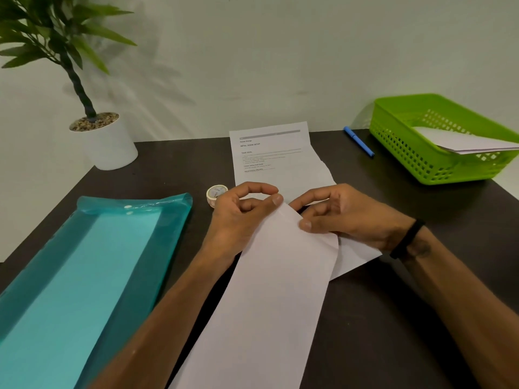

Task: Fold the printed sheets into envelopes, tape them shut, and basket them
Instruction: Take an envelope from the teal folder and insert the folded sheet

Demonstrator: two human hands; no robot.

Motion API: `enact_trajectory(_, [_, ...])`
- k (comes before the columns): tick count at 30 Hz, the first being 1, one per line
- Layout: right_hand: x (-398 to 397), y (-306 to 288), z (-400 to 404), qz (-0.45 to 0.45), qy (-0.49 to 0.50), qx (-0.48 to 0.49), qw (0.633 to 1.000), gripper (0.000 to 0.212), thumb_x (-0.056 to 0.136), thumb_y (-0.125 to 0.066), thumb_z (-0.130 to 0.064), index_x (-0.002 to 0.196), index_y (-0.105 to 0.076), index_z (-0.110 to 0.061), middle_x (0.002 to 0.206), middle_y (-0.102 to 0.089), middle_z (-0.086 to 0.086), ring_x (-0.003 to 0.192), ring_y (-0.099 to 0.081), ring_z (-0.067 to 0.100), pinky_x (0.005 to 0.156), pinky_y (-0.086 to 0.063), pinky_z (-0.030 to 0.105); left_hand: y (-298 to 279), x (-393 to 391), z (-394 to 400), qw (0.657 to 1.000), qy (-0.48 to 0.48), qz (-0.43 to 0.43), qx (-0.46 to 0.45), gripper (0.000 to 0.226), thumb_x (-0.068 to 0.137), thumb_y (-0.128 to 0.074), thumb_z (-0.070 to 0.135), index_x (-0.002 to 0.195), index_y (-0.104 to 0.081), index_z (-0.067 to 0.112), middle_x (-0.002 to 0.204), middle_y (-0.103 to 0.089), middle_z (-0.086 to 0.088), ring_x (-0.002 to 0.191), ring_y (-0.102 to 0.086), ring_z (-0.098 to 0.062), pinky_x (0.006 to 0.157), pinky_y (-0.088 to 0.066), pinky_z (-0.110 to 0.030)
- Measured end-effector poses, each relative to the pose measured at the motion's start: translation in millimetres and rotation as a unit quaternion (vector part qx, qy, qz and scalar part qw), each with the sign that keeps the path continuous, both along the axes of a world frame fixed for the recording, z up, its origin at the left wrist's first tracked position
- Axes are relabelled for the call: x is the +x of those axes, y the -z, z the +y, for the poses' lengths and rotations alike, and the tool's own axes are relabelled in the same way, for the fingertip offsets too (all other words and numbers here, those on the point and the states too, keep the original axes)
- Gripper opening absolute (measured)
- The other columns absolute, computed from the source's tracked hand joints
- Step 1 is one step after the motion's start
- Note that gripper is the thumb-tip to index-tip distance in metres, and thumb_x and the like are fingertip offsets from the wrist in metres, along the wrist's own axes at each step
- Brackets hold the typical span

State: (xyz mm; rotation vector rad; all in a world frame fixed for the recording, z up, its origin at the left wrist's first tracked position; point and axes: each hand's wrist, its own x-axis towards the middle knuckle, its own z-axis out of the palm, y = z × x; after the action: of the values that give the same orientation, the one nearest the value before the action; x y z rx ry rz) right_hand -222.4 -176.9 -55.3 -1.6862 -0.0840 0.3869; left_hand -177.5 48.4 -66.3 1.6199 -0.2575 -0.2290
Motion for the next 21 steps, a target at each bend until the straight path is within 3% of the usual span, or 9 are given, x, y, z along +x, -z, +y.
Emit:
enact_trajectory(3, [-1,-1,1,0.037,-0.035,0.034,0.998,0.047,0.088,-0.075,-0.003,0.133,-0.065,-0.015,0.111,-0.075,0.023,0.092,-0.076,0.028,0.077,-0.061,0.033,-1,-4,-2,1.0,0.017,0.003,0.008,0.021,0.089,-0.078,0.029,0.109,-0.072,0.025,0.083,-0.079,-0.003,0.08,-0.078,-0.02,0.076,-0.063,-0.035])
enact_trajectory(6, [-1,1,1,0.043,-0.048,0.041,0.997,0.052,0.09,-0.072,0.001,0.137,-0.059,-0.016,0.108,-0.074,0.026,0.076,-0.073,0.021,0.058,-0.054,0.023,0,-6,-3,0.999,0.021,-0.014,0.021,0.022,0.088,-0.078,0.03,0.109,-0.073,0.024,0.081,-0.079,-0.005,0.077,-0.077,-0.021,0.075,-0.063,-0.036])
enact_trajectory(10, [2,2,0,0.055,-0.032,0.07,0.996,0.053,0.089,-0.072,0.001,0.138,-0.058,-0.015,0.12,-0.07,0.03,0.098,-0.074,0.037,0.077,-0.063,0.04,1,-7,-5,0.999,0.012,-0.028,0.037,0.023,0.088,-0.077,0.035,0.109,-0.072,0.027,0.077,-0.078,-0.001,0.075,-0.077,-0.016,0.069,-0.061,-0.027])
enact_trajectory(15, [9,4,-5,0.024,0.128,0.104,0.986,0.034,0.091,-0.069,0.004,0.122,-0.068,-0.011,0.117,-0.074,0.021,0.105,-0.074,0.038,0.087,-0.063,0.05,-5,-8,-5,0.996,0.058,0.021,0.071,0.039,0.082,-0.077,0.044,0.118,-0.062,0.042,0.091,-0.08,0.004,0.081,-0.078,-0.015,0.071,-0.064,-0.03])
enact_trajectory(18, [9,6,-11,-0.005,0.191,0.113,0.975,0.03,0.089,-0.071,0.005,0.116,-0.072,-0.01,0.115,-0.075,0.018,0.104,-0.074,0.037,0.093,-0.06,0.053,-10,-5,-3,0.985,0.109,0.068,0.115,0.052,0.077,-0.081,0.045,0.122,-0.054,0.049,0.104,-0.079,0.005,0.085,-0.079,-0.017,0.071,-0.064,-0.032])
enact_trajectory(21, [8,3,-14,-0.01,0.177,0.14,0.974,0.035,0.086,-0.075,0.003,0.118,-0.071,-0.012,0.111,-0.077,0.016,0.1,-0.075,0.035,0.084,-0.064,0.047,-19,-3,9,0.979,0.132,0.09,0.126,0.052,0.078,-0.08,0.042,0.127,-0.061,0.039,0.102,-0.08,-0.001,0.087,-0.079,-0.021,0.083,-0.063,-0.04])
